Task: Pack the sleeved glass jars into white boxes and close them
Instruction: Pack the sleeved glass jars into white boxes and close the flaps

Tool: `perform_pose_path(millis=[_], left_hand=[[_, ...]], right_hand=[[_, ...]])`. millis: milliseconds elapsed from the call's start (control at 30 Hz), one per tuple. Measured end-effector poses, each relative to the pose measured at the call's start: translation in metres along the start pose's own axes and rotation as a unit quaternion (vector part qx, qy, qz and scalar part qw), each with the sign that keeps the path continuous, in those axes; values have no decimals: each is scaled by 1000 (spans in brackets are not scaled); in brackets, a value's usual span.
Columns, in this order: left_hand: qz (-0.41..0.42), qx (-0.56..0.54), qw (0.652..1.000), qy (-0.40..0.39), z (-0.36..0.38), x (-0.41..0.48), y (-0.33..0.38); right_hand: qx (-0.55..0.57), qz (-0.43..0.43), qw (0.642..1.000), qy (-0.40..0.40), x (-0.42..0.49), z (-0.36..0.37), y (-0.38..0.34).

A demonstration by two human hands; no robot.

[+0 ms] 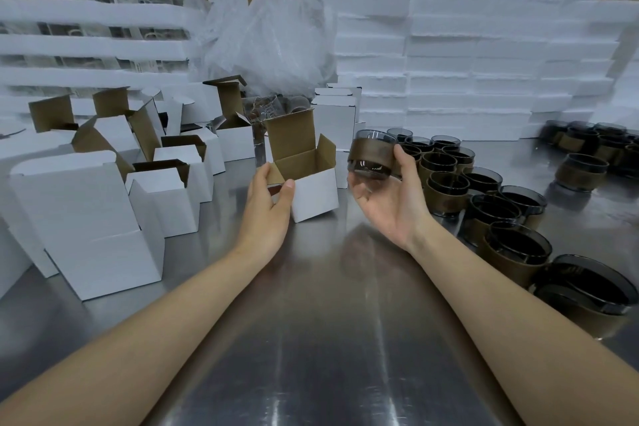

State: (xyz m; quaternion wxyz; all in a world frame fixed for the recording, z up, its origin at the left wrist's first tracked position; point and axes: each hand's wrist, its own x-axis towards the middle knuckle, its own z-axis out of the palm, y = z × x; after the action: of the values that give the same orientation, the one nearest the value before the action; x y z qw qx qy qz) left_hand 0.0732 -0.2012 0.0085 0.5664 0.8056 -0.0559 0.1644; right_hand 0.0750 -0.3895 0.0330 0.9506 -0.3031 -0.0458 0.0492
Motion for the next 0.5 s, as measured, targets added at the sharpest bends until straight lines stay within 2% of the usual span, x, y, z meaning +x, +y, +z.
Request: perform_pose_path(millis=[200, 300, 400, 500], left_hand=[[5, -2, 1000, 7, 0, 0, -1], [9, -12, 1000, 6, -1, -1, -1], [10, -11, 1000, 3, -1, -1, -1], [25, -10, 1000, -1, -2, -2, -1]], right_hand=[[-29, -53, 998, -18, 1, 8, 6], [-115, -114, 986, -26, 0, 17, 6], [-262, -192, 946, 7, -6, 22, 4], [-401, -285, 870, 23, -12, 24, 5]])
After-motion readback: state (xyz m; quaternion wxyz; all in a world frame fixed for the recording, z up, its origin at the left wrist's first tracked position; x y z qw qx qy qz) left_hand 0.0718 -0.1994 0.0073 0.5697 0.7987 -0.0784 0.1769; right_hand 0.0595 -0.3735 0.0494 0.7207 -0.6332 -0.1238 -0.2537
